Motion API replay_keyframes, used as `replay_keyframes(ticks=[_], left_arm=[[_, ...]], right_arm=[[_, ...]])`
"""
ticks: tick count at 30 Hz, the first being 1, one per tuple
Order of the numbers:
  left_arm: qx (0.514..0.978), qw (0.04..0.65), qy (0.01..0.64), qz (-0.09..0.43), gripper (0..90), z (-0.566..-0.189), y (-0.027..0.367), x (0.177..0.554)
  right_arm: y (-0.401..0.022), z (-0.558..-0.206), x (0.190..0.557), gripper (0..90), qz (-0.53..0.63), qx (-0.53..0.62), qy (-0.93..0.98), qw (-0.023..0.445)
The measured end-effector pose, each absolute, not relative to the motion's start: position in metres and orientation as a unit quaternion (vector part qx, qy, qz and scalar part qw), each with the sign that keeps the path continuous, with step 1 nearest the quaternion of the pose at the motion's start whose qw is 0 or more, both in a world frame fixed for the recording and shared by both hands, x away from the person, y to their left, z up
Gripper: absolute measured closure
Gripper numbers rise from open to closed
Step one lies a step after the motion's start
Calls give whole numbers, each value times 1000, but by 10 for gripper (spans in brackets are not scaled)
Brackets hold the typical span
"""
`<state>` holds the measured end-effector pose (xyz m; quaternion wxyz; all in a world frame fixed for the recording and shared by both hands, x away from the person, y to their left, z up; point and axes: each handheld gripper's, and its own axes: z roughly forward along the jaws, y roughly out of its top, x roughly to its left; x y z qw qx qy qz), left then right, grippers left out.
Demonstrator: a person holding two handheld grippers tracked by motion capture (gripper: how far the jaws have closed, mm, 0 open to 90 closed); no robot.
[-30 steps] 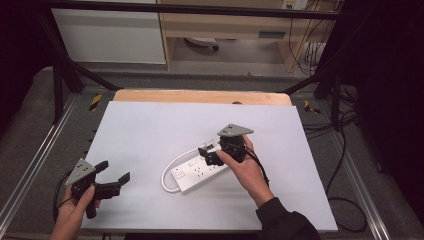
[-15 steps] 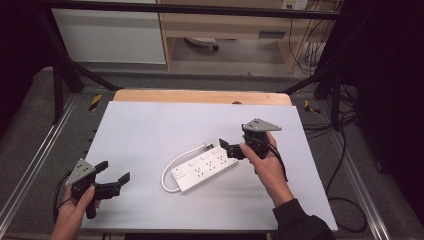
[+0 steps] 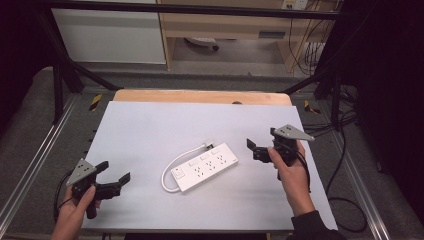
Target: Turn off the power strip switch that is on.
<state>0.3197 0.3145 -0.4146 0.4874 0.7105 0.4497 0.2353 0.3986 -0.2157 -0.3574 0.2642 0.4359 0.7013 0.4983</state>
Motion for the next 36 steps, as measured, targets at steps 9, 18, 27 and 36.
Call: replay_keyframes(ticks=[9,18,27,36], left_arm=[[711,487,450,235,57,-415,314,320],[711,486,451,236,57,-415,313,320],[713,484,450,234,57,-415,313,319],[715,483,448,233,57,-416,312,320]], right_arm=[[-250,-368,387,37,502,457,682,272],[-277,-402,375,35,495,480,672,270],[-276,-432,376,33,477,483,687,261],[-251,-454,383,28,440,468,734,220]])
